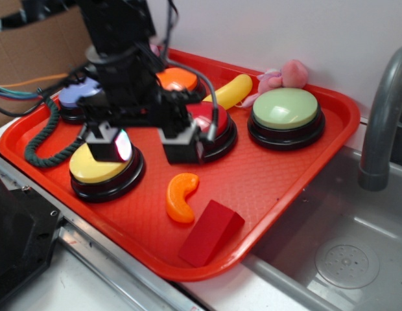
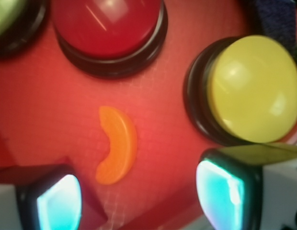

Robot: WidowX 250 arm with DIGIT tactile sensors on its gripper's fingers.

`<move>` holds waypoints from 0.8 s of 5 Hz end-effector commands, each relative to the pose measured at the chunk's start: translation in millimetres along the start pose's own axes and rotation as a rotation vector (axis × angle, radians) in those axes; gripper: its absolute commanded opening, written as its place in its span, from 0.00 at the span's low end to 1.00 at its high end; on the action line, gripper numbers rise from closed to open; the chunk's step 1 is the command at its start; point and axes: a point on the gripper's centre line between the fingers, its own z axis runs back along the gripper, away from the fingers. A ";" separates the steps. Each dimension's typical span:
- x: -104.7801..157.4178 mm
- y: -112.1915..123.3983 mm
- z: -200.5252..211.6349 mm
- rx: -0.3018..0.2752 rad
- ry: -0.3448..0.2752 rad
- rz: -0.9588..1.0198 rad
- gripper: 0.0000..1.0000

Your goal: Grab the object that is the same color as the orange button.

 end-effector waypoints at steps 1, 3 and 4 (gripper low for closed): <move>4.6 -15.6 -27.3 0.011 -0.025 0.086 1.00; 8.6 -13.3 -44.1 -0.020 -0.002 0.157 1.00; 10.0 -13.0 -50.8 -0.004 0.006 0.151 1.00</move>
